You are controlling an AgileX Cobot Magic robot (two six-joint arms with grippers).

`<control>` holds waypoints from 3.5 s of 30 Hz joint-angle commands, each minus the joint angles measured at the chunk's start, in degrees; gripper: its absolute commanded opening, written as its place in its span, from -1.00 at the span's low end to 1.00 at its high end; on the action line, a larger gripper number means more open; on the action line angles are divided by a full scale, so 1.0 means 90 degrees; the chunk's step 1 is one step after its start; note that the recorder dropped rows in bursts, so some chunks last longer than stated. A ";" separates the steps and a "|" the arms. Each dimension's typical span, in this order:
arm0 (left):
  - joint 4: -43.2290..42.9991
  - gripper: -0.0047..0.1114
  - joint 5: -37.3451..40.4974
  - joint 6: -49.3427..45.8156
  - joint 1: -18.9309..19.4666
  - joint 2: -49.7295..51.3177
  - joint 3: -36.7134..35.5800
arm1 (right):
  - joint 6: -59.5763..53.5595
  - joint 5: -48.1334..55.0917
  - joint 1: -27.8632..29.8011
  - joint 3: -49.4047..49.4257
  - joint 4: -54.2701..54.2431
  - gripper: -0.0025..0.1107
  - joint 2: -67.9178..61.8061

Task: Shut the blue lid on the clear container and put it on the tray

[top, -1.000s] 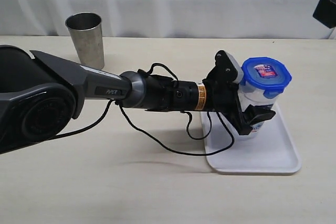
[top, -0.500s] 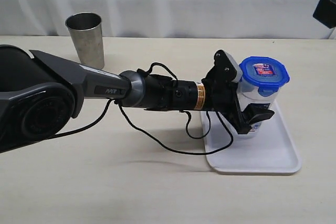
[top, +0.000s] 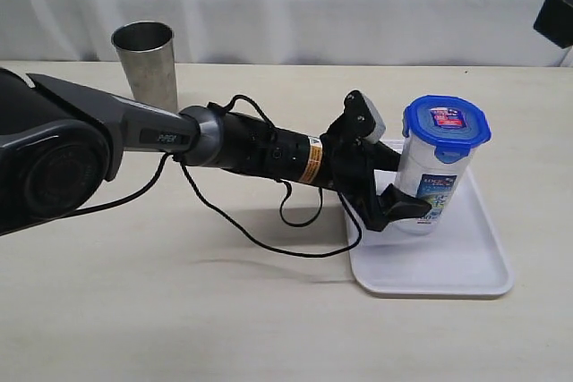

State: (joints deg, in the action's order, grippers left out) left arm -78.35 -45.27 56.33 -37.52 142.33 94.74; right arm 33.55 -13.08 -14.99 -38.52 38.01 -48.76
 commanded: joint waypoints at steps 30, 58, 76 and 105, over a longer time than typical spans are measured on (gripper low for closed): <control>-0.2399 -0.92 0.1289 0.2801 0.0502 -0.1361 -0.0085 | -0.0065 -0.0017 0.0034 0.0030 0.0013 -0.88 -0.0005; -0.2399 -0.92 0.5997 0.3125 0.0502 -0.6795 -0.4469 | 0.0018 -0.0028 0.0034 0.0030 0.0013 -0.88 -0.0005; -0.2399 -0.92 0.4309 0.4599 0.0502 -1.1450 -0.6398 | 0.0036 -0.0028 0.0034 0.0030 0.0013 -0.88 -0.0005; 0.8073 -0.92 0.4131 -0.4198 0.0502 -1.1747 -0.7035 | 0.0036 -0.0028 0.0034 0.0030 0.0013 -0.88 -0.0005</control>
State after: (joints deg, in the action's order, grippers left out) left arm -31.22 -8.79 44.42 -33.16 37.41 34.03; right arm 33.68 -13.08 -14.99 -38.52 38.01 -48.76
